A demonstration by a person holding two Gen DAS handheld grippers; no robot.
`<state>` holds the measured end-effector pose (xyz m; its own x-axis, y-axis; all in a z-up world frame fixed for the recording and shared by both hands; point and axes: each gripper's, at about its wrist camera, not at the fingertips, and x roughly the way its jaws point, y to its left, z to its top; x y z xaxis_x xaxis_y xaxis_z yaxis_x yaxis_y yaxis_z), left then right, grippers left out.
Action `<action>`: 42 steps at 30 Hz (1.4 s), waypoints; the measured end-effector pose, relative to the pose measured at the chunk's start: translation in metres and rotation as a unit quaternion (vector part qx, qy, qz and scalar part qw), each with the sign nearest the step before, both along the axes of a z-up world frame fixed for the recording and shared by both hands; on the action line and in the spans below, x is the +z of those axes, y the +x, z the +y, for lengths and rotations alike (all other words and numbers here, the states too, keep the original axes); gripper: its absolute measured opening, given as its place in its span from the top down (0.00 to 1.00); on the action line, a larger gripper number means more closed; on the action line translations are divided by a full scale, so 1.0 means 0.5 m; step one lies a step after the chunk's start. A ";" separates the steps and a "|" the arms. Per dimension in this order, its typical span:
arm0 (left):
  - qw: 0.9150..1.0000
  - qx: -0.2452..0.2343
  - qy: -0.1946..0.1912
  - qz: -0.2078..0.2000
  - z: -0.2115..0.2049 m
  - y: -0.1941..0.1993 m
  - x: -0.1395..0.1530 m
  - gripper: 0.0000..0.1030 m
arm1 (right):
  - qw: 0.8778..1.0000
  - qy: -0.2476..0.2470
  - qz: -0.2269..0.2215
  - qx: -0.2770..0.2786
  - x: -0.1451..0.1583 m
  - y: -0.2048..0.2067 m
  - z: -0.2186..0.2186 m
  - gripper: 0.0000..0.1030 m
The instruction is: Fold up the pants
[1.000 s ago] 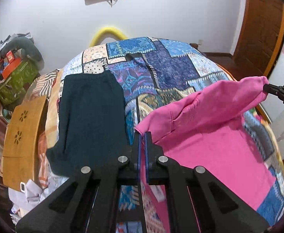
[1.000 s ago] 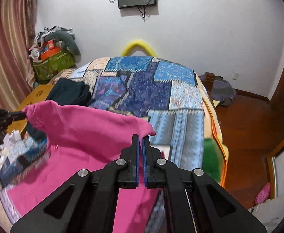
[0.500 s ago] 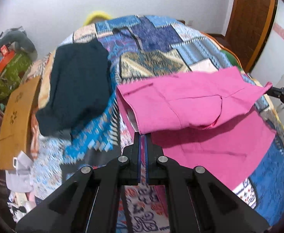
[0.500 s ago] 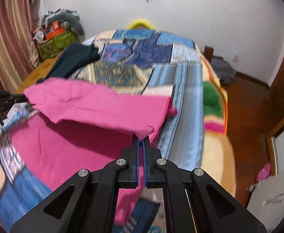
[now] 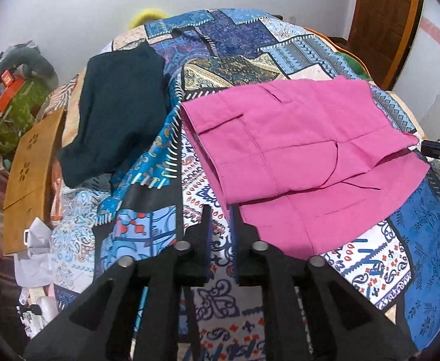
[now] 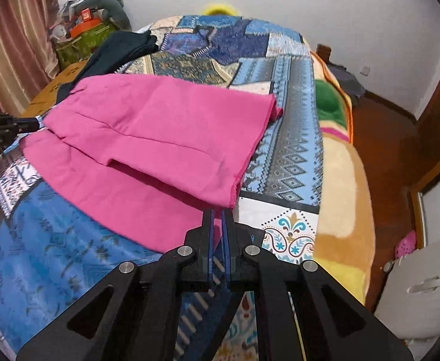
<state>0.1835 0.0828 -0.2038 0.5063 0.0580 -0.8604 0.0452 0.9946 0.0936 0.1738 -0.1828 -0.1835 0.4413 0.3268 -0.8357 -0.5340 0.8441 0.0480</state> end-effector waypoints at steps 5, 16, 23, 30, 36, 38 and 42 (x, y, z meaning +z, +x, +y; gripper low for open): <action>0.999 0.004 0.013 -0.037 -0.006 -0.004 0.044 0.46 | 0.999 0.017 -0.030 0.022 0.040 -0.020 0.024 0.69; 0.997 -0.058 0.042 -0.039 -0.094 0.034 0.047 0.16 | 0.990 -0.064 -0.028 0.126 -0.023 0.004 0.168 0.57; 0.993 -0.103 0.057 -0.009 -0.154 0.057 -0.002 0.16 | 0.983 -0.087 -0.036 0.157 -0.039 0.027 0.217 0.62; 0.987 -0.143 0.071 0.012 -0.198 0.070 -0.041 0.16 | 0.990 -0.017 -0.031 0.134 -0.015 0.051 0.211 0.94; 0.987 -0.143 0.069 -0.002 -0.207 0.084 -0.034 0.28 | 0.993 0.046 -0.028 0.108 0.025 0.051 0.187 0.96; 0.987 -0.138 0.081 -0.020 -0.209 0.081 -0.022 0.41 | 0.992 0.052 -0.032 0.108 0.035 0.043 0.183 0.96; 0.988 -0.139 0.062 -0.035 -0.207 0.071 0.003 0.82 | 0.991 0.060 -0.034 0.112 0.046 0.025 0.174 0.96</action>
